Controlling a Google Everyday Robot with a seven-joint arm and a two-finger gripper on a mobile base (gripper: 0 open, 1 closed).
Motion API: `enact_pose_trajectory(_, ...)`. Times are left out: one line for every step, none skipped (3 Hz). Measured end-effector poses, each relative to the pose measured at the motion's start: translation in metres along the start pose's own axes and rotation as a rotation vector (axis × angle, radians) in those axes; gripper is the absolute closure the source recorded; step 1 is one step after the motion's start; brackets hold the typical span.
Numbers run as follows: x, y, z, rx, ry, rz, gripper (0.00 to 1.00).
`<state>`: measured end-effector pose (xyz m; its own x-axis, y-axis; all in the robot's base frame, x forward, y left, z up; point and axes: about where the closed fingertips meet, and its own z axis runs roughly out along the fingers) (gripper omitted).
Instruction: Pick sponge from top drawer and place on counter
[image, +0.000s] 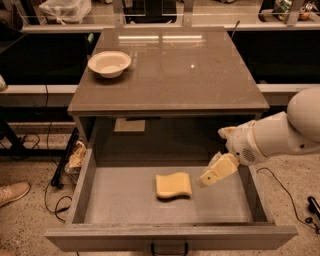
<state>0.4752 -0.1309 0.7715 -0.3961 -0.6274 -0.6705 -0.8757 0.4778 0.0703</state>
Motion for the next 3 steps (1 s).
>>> enact_pose_trajectory(0.021, -0.001, 0.037, -0.021, -0.006, -0.047, 0.0)
enact_pose_trajectory(0.026, 0.005, 0.073, -0.052, 0.003, -0.123, 0.0)
enact_pose_trajectory(0.027, 0.01, 0.106, -0.084, 0.015, -0.179, 0.0)
